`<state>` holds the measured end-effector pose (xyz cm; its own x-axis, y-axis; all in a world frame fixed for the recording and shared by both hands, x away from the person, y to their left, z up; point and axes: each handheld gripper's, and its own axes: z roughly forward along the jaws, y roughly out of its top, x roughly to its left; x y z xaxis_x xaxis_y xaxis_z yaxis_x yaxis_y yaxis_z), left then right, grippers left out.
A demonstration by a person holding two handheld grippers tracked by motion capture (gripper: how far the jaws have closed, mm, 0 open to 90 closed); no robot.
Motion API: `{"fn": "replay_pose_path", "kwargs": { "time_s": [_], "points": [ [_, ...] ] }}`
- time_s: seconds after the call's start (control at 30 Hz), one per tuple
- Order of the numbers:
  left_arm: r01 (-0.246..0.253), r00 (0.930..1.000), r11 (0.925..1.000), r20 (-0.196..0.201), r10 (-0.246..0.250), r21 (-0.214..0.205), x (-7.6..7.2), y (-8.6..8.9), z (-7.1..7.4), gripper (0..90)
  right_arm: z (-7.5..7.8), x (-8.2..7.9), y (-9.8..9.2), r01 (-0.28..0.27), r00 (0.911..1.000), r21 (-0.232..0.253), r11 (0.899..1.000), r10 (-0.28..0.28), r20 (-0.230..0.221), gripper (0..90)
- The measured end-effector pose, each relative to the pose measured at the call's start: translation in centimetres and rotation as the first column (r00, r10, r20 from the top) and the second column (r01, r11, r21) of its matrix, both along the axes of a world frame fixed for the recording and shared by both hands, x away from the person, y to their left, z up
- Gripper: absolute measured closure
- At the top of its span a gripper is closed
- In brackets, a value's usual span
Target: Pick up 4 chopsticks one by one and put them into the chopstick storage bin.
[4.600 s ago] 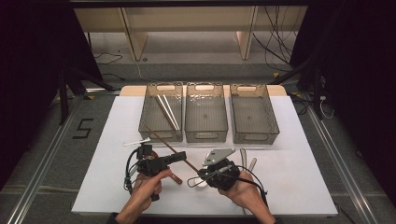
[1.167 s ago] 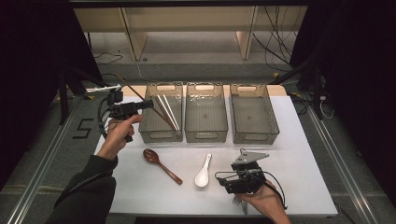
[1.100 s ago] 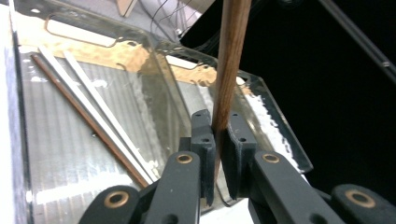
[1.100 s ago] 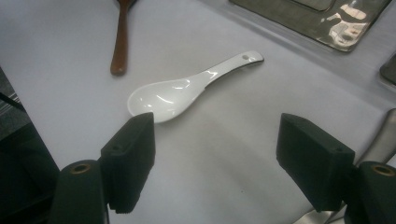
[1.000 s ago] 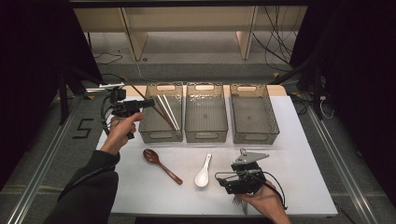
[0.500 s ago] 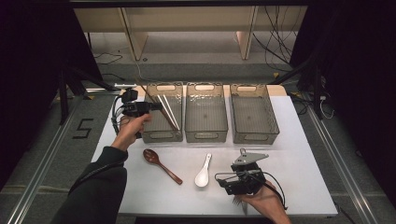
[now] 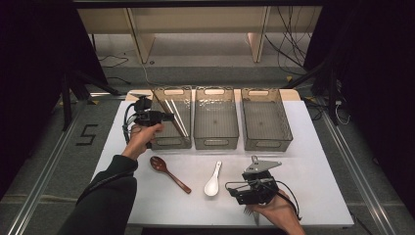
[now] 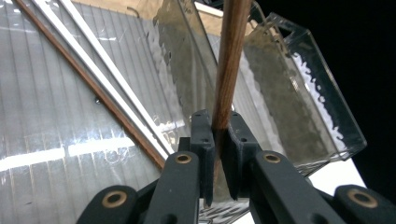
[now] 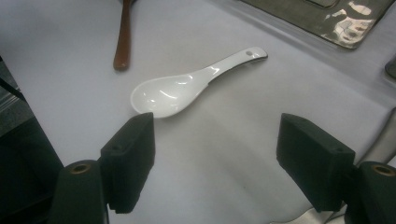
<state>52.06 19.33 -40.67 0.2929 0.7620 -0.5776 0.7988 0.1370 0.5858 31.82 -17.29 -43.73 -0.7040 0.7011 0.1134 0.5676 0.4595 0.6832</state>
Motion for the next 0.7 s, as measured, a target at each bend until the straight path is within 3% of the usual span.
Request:
{"fn": "replay_pose_path", "kwargs": {
  "time_s": [0.13, 0.43, 0.7],
  "points": [
    [-0.002, 0.9999, 0.9997, -0.010, 0.002, 0.024, 0.1, -0.3, -0.2, 79.6, 0.0, 0.0, 0.0, -0.001, 1.0000, -0.001, 1.000, 0.001, -0.001, 29.0],
    [-0.008, 1.0000, 0.9955, -0.004, 0.008, 0.094, 0.4, -1.1, 0.1, 50.8, 0.0, 0.0, 0.0, -0.005, 1.0000, 0.000, 1.000, 0.005, -0.002, 29.0],
    [0.021, 0.9997, 0.9922, 0.012, -0.022, 0.123, 0.2, -1.6, 0.5, 35.5, -0.1, 0.0, 0.1, -0.009, 0.9999, -0.005, 1.000, 0.009, -0.005, 29.0]
  ]
}}
